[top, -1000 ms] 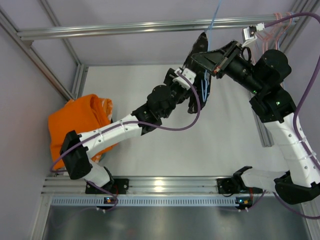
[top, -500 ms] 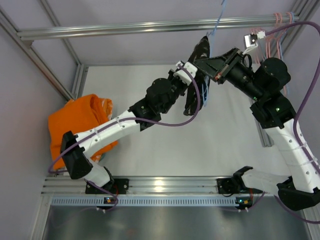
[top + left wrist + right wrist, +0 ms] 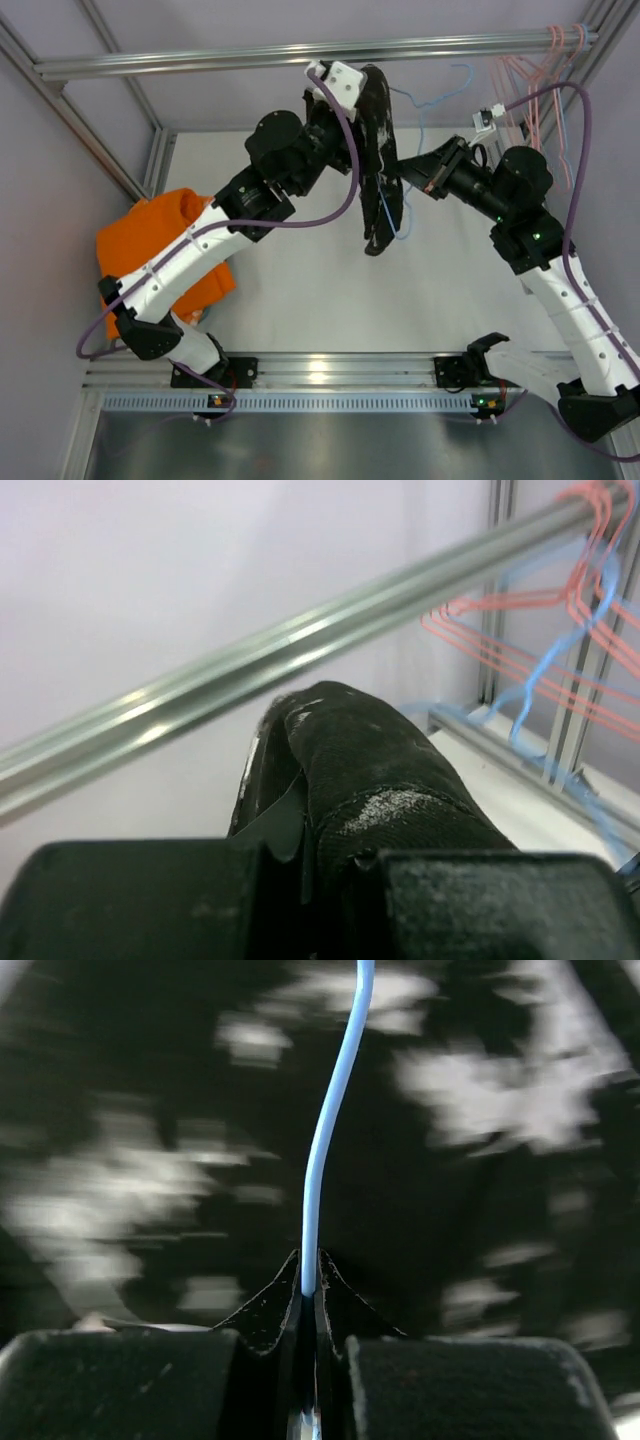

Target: Remove the trousers from the hanger

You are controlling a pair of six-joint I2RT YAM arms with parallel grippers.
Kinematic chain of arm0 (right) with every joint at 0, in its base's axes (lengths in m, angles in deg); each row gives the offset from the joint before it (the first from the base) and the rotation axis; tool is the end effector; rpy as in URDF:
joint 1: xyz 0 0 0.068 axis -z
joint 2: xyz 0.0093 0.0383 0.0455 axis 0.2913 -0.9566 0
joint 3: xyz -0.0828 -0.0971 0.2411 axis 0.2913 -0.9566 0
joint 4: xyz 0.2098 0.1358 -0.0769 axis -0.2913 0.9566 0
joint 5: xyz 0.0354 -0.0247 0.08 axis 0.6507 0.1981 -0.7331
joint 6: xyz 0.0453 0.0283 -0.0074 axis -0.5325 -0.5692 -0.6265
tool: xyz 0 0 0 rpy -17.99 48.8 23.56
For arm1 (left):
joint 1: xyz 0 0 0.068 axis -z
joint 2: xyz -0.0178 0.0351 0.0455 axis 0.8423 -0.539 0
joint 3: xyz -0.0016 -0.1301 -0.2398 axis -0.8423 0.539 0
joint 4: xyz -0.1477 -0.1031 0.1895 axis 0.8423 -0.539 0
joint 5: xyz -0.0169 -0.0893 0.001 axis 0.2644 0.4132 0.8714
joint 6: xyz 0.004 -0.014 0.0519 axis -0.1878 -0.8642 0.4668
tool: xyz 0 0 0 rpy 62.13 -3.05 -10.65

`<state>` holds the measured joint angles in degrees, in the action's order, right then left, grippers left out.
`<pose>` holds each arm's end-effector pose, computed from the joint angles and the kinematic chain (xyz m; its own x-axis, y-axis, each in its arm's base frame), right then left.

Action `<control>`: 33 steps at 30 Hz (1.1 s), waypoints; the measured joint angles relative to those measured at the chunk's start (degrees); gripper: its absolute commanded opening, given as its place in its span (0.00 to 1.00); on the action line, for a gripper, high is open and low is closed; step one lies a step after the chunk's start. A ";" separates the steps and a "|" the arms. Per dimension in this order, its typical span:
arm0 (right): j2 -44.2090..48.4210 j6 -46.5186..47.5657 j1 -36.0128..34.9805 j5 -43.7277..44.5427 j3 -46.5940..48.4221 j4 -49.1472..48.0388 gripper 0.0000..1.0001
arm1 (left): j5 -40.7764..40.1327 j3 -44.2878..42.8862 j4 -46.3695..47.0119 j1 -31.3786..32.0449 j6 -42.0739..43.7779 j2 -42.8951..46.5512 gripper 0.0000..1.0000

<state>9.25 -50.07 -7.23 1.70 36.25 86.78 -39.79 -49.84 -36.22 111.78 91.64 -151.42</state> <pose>0.1822 0.0959 0.4546 -0.5671 0.5805 -0.5843 -0.4307 0.3957 0.8111 0.2004 -0.2570 0.5257 0.2646 0.0407 -0.9635 0.4915 0.8539 0.1710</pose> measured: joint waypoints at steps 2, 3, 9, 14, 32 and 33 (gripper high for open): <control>0.07 1.05 0.42 -0.87 -2.38 0.81 0.00 | 0.39 -3.89 -1.29 -0.11 -0.83 -0.02 0.00; 0.11 1.40 0.46 -1.27 -3.34 1.11 0.00 | 0.76 -5.49 -1.73 -0.11 -1.25 -0.02 0.00; 1.70 3.87 1.05 -2.49 -8.85 1.86 0.00 | 2.10 -16.35 -2.58 0.09 -2.49 -1.22 0.00; 3.13 7.19 1.20 -2.43 -12.63 2.01 0.00 | 2.45 -24.46 -2.34 0.04 -2.71 -3.41 0.00; 10.03 20.63 1.46 -3.06 -19.39 11.69 0.00 | 0.63 -25.53 2.49 -7.82 0.48 -0.15 0.00; 10.29 21.55 1.46 -3.21 -19.39 11.82 0.00 | 0.35 -24.48 2.49 -9.35 0.17 0.76 0.00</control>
<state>19.55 -28.52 -5.76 -1.51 16.87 98.60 -39.44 -74.32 -33.73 102.42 91.82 -150.66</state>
